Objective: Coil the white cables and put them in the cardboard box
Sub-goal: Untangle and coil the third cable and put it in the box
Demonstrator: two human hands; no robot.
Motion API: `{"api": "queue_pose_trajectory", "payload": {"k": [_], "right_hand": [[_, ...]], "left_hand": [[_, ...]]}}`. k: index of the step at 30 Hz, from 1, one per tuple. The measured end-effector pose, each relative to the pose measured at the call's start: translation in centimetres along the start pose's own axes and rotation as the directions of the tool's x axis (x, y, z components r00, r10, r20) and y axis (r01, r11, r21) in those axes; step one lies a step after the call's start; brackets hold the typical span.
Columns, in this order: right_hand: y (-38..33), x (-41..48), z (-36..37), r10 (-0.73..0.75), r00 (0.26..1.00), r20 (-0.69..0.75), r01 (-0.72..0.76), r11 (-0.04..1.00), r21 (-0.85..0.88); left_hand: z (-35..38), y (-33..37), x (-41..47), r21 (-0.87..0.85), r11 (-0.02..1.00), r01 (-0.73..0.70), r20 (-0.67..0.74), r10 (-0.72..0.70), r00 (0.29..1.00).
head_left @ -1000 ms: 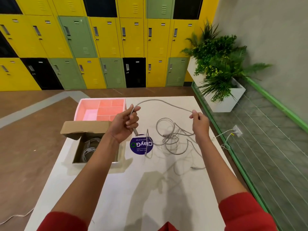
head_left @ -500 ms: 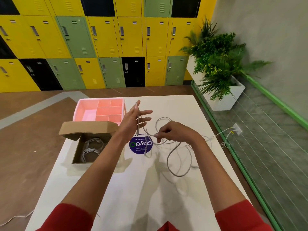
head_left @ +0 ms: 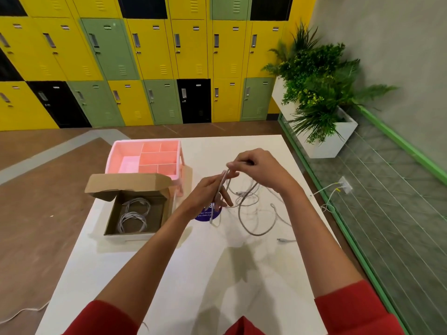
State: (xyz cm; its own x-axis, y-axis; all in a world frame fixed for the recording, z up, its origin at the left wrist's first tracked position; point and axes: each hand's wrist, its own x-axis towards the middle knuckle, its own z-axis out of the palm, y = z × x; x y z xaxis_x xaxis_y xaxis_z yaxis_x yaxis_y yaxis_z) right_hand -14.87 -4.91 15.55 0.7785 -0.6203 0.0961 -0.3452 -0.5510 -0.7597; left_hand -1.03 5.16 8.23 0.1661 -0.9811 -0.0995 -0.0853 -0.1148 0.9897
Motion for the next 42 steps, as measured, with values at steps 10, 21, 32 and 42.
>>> {"api": "queue_pose_trajectory", "payload": {"k": [10,21,32,42], "right_hand": [[1.5,-0.1,0.3,0.077,0.956,-0.282,-0.014,0.976,0.217],[2.8,-0.2,0.8,0.161,0.953,-0.257,-0.070,0.941,0.330],[4.2,-2.1,3.3,0.345,0.910,0.231,-0.397,0.886,0.240],[0.9,-3.6,5.1,0.335,0.786,0.520,-0.398,0.917,0.011]], "left_hand": [[0.2,0.8,-0.4,-0.675,0.688,0.265,0.341,-0.028,0.940],[0.5,1.5,-1.1,-0.800,0.552,0.235,0.277,-0.007,0.961],[-0.6,2.0,-0.7,-0.866,0.471,0.171,0.261,0.132,0.956],[0.1,2.0,0.0,-0.722,0.692,0.001,-0.076,-0.081,0.994]]}}
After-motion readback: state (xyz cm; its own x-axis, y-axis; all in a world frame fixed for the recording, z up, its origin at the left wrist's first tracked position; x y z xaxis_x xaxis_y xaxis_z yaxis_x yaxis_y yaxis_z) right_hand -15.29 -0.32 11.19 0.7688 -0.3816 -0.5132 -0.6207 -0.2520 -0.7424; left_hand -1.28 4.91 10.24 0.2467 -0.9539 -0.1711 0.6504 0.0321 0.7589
